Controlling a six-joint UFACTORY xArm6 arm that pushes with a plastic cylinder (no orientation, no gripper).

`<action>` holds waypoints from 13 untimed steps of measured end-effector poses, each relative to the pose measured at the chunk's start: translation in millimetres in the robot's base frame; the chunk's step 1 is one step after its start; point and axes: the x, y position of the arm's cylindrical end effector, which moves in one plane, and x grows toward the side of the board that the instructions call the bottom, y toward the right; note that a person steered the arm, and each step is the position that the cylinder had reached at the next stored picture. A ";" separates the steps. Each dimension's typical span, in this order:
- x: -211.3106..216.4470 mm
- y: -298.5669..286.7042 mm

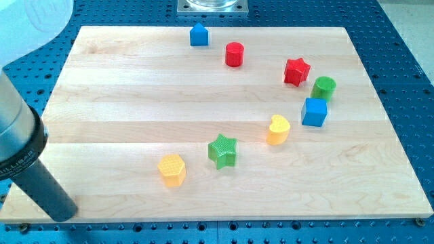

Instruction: Place your arm diagonally top right to the green star

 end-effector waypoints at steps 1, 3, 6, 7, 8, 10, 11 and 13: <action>-0.8 7.3; 0.2 7.4; -0.5 10.8; -1.3 14.7; 0.3 29.1; 0.5 128.4; 0.5 128.4; -8.7 391.3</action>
